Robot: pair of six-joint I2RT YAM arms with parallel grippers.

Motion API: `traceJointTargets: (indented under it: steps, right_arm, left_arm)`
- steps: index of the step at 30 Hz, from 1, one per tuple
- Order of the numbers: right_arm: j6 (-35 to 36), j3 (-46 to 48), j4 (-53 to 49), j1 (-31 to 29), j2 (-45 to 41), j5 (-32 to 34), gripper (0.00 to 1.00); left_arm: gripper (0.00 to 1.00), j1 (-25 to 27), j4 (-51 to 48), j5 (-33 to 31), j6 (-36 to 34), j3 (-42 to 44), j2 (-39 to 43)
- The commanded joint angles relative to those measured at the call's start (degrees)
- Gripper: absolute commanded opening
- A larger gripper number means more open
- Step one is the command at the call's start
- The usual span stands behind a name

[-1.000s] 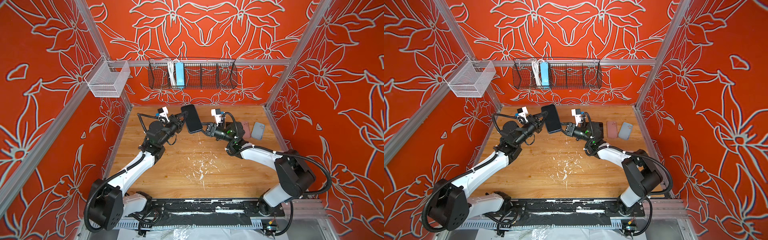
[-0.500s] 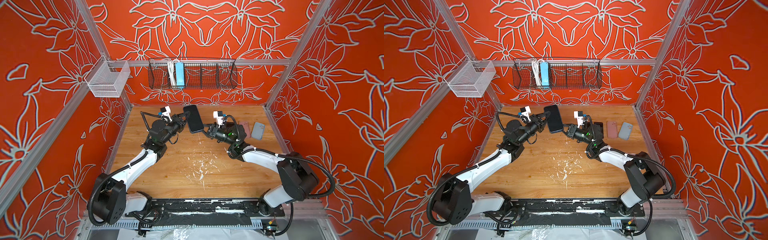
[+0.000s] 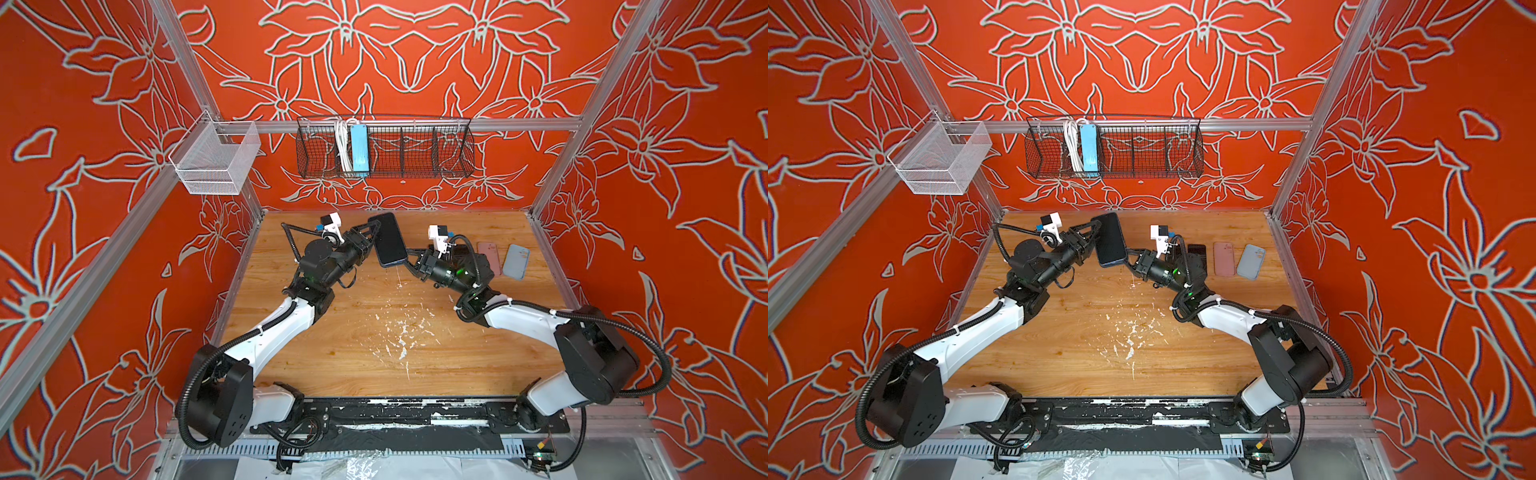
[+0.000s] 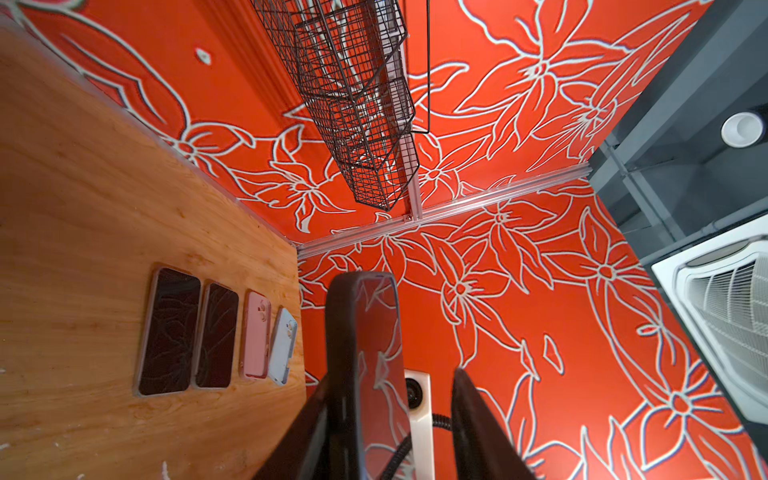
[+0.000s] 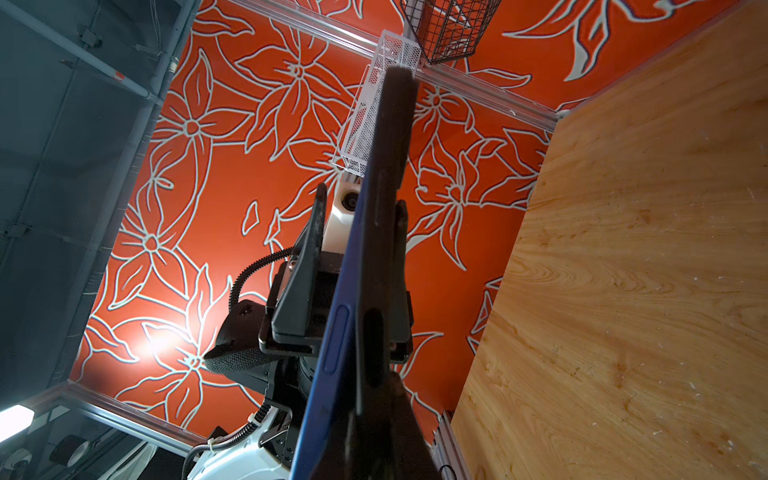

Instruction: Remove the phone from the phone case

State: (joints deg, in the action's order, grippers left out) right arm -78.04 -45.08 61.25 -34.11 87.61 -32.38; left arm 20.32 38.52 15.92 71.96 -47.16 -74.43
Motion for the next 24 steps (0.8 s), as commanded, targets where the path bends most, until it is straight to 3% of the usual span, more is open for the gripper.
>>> traceJointTargets:
  steps: [1,17,24]
  right_arm:
    - [-1.59,0.08,5.04,0.03,-1.45,2.37,0.06]
    - [-1.34,0.67,5.63,1.57,-1.53,3.23,0.06]
    - [-0.82,1.05,5.88,2.68,-1.66,3.73,0.06]
  left_arm:
    - [0.5,0.16,2.16,-0.18,-0.6,0.61,0.19]
    - [0.75,-0.66,1.3,-0.44,-0.94,2.22,1.57]
    - [0.93,-0.9,-1.4,-0.59,-0.68,2.94,3.39]
